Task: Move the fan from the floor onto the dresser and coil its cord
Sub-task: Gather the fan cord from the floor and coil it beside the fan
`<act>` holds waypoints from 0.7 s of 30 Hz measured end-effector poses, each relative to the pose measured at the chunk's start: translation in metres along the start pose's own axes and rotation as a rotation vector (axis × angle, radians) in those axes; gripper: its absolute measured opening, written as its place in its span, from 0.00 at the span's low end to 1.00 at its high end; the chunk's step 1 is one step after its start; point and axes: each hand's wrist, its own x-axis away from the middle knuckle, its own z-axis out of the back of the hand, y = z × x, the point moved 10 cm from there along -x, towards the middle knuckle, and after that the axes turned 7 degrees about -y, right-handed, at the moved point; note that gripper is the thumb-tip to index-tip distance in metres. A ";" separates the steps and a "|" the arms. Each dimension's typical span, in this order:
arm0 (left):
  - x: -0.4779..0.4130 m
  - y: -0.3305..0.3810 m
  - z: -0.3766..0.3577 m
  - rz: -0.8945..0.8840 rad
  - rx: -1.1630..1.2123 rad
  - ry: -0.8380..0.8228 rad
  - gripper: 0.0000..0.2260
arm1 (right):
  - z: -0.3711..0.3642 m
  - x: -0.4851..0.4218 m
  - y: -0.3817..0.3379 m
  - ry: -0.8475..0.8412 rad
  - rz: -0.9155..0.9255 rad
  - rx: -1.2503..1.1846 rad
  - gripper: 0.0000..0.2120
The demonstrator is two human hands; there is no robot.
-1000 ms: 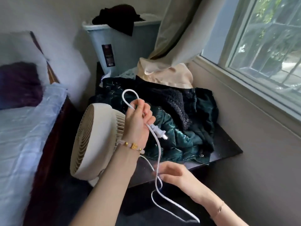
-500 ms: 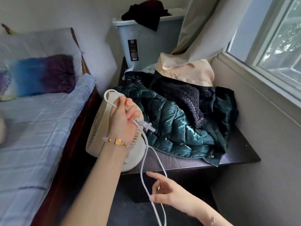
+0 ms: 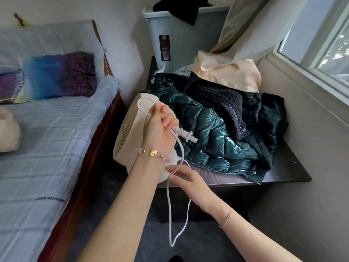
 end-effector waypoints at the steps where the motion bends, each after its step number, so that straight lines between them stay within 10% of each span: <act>1: 0.000 0.001 0.001 0.001 0.000 0.005 0.14 | 0.000 -0.002 -0.002 0.001 0.017 -0.001 0.08; 11: 0.002 0.095 0.041 -0.231 -0.436 0.136 0.12 | 0.061 0.025 0.013 0.147 0.012 0.067 0.11; 17: 0.021 -0.003 0.043 0.310 -0.942 -0.117 0.04 | 0.087 0.026 -0.081 0.260 0.293 0.282 0.11; 21: 0.048 -0.067 0.034 0.553 -0.771 -0.267 0.05 | 0.079 0.023 -0.106 0.229 0.335 0.379 0.10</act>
